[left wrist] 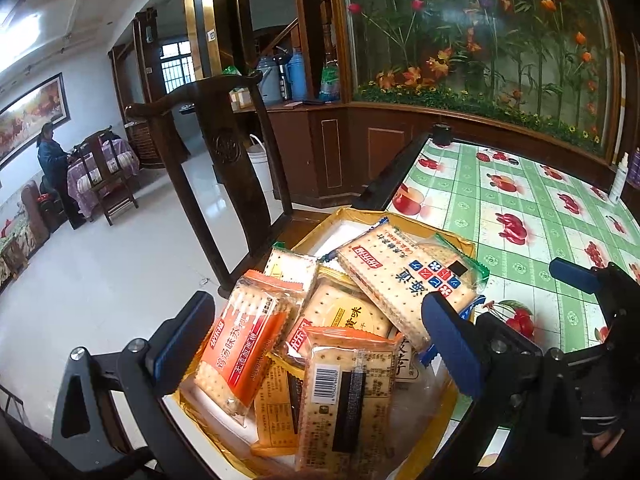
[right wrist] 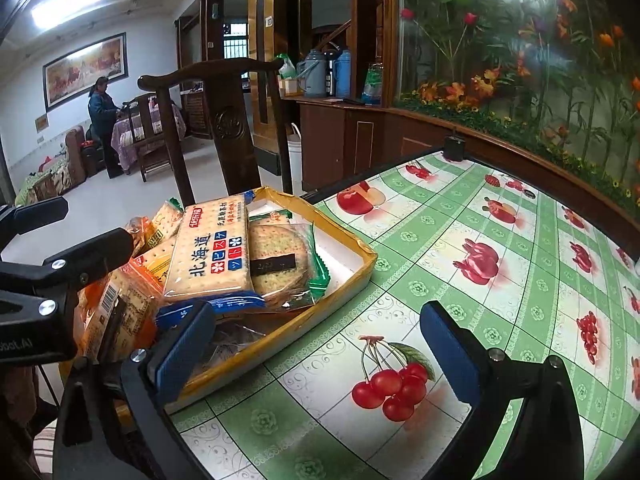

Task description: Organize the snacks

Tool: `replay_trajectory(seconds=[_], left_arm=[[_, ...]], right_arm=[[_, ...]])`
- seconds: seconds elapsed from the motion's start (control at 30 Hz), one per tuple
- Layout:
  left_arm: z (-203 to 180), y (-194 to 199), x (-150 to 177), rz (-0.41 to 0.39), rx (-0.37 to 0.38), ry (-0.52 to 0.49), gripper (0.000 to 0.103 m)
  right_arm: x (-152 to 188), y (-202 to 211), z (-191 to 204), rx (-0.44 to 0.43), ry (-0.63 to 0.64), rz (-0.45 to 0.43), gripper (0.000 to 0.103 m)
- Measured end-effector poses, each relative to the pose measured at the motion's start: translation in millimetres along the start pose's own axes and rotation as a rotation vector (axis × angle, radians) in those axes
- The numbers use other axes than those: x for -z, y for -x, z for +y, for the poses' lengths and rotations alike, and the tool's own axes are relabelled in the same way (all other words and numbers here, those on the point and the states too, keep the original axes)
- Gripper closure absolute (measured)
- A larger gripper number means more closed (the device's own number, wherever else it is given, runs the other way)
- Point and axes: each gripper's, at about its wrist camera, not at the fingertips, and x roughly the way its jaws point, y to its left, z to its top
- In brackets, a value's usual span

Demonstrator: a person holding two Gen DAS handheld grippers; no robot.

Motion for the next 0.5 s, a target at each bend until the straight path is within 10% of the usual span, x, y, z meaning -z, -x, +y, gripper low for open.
replay_trajectory(seconds=[0.5], left_arm=[[3.8,-3.2,-2.2,0.016,0.006,0.020,0.000]], right_arm=[[-2.9,-2.8,3.6,0.001,0.014,0.009,0.001]])
